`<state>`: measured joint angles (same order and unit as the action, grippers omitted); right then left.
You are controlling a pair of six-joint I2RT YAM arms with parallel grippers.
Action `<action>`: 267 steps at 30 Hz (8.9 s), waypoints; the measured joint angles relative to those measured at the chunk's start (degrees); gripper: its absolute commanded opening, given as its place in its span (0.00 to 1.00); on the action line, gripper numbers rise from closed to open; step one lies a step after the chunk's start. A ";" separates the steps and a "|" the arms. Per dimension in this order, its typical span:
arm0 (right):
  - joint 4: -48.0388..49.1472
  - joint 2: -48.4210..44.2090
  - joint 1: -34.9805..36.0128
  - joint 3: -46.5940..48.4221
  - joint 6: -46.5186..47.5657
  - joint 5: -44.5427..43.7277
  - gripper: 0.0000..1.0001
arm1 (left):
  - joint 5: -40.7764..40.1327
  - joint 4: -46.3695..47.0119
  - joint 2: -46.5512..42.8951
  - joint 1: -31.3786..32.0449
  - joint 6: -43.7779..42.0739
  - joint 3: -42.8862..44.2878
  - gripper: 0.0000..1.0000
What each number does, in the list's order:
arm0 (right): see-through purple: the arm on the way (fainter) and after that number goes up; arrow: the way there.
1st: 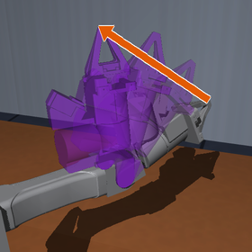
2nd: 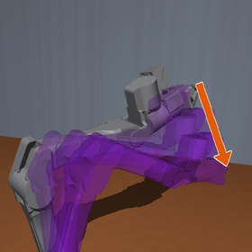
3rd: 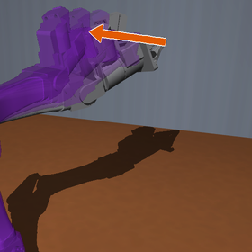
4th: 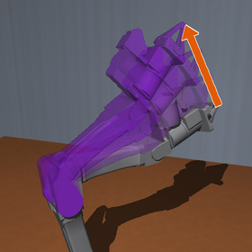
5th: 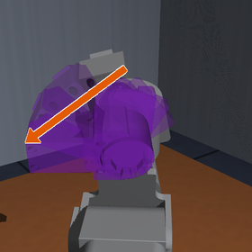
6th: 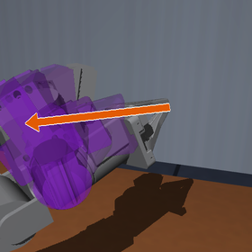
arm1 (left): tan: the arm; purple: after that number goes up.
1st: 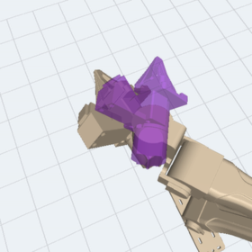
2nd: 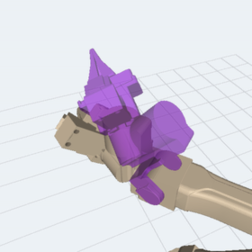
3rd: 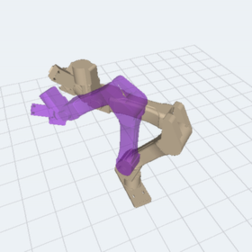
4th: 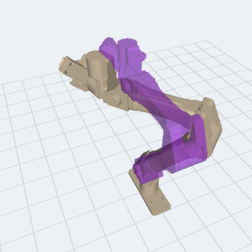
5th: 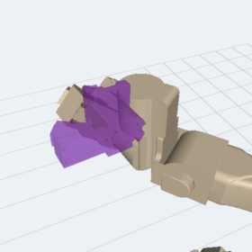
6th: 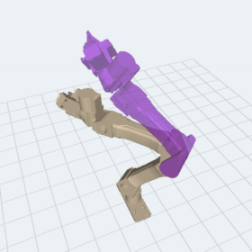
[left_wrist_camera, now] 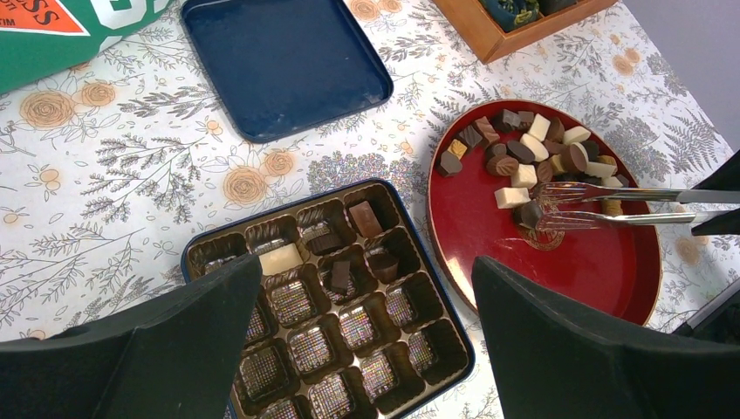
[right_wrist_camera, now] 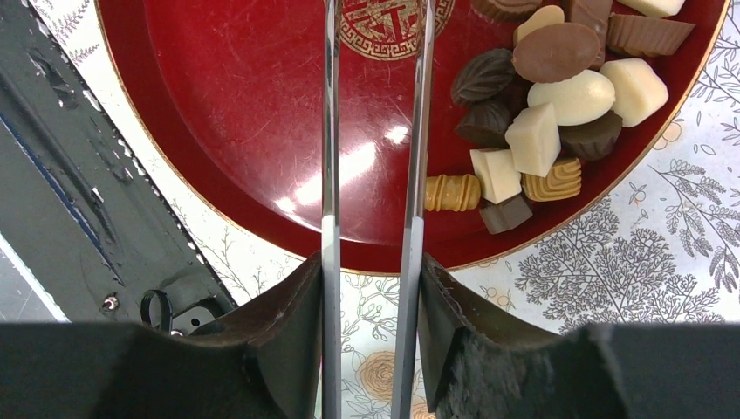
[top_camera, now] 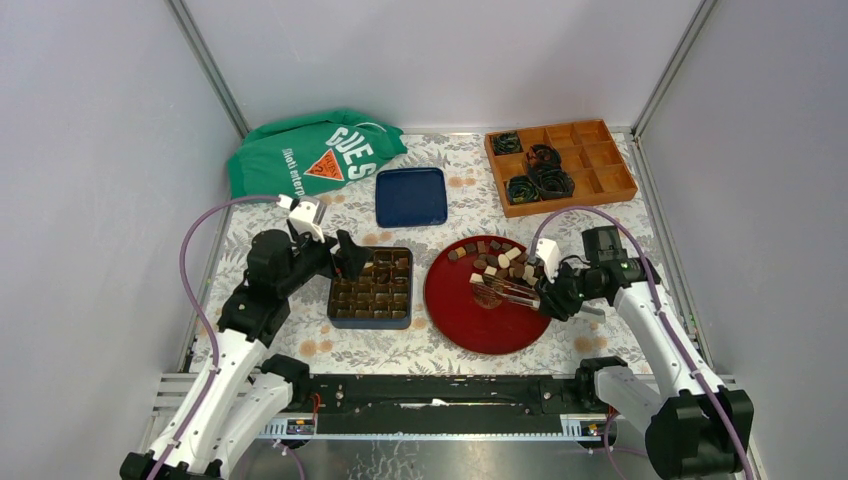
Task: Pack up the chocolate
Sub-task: Pick up the fake chocolate from the plate, then adjust the packing box at the center of the board, then place the fake chocolate in the packing box, then pick up the fake chocolate from the plate.
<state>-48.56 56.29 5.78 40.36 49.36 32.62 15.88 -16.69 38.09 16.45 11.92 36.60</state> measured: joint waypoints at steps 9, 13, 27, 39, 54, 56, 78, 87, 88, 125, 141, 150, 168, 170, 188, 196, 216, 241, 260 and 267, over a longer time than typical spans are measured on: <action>1.22 -0.20 1.77 -0.02 -1.44 -0.07 0.46 | 0.48 0.02 0.44 -0.11 0.00 0.02 0.99; 1.64 -0.04 3.06 -0.04 -1.99 -0.57 0.46 | 0.90 0.02 0.44 -0.11 0.00 0.02 0.98; 2.71 -0.24 6.47 -1.29 -2.95 -3.67 0.45 | 0.76 0.00 2.38 -0.11 0.57 0.02 0.97; 4.26 -0.74 9.29 -1.36 -4.50 -6.05 0.04 | -6.93 -0.92 5.31 -0.11 2.14 0.04 0.91; -1.29 -5.09 9.31 3.10 -2.97 -4.57 0.00 | -18.99 -4.72 17.99 -2.36 6.21 1.20 0.58; -1.81 -4.46 9.33 3.91 -2.64 -3.85 0.00 | -19.39 -5.20 19.74 -2.36 6.58 1.38 0.53; -3.02 6.56 12.63 15.30 -0.66 5.79 0.00 | -18.75 -7.56 34.77 -5.66 8.55 4.20 0.28; -2.95 11.63 18.62 22.12 -2.29 6.32 0.00 | -17.29 -7.67 37.62 -6.01 8.52 4.96 0.17; -2.86 12.44 19.43 22.93 -2.58 6.38 0.00 | -17.07 -7.67 37.75 -6.01 8.50 4.98 0.12; -8.44 21.49 28.98 43.76 -4.04 3.32 0.00 | -19.93 -3.89 13.11 0.55 2.58 -0.31 0.00; -5.22 38.38 40.79 51.45 -5.92 -7.72 0.02 | -20.79 -6.49 24.22 -1.22 3.63 0.26 0.00; -2.49 44.41 42.27 55.49 -9.22 -9.73 0.04 | -17.88 -6.62 27.71 -2.14 4.55 0.42 0.00; -1.86 49.64 42.60 56.33 -11.54 -11.19 0.33 | -16.04 -7.21 29.83 -2.69 5.40 0.98 0.13; -1.95 49.90 42.60 56.33 -11.63 -11.21 0.39 | -16.00 -7.26 29.86 -2.69 5.53 0.98 0.15; -2.45 49.94 42.64 57.13 -12.41 -11.10 0.45 | -15.69 -7.30 30.25 -2.78 6.80 2.05 0.28; -3.04 44.61 42.32 54.18 -12.20 -10.21 0.45 | -16.00 -7.48 29.66 -3.41 7.08 2.38 0.34; -1.77 3.52 1.68 19.08 -10.99 7.06 0.43 | 4.72 7.72 5.22 -4.24 8.66 5.01 0.99; -12.98 0.66 0.48 16.90 -7.13 -18.34 0.44 | 4.33 4.72 12.35 -4.31 2.84 6.32 0.99; -12.35 4.46 0.17 16.00 -6.67 -18.64 0.48 | 4.09 4.20 12.37 -4.35 2.82 6.32 0.99; -11.13 5.51 0.15 14.99 -6.67 -19.58 0.48 | 4.07 4.20 12.37 -4.35 2.84 6.32 0.99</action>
<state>-59.68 61.80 5.93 55.35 42.70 13.04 19.94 -12.49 50.46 12.10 14.76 42.92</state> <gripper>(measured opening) 0.482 0.986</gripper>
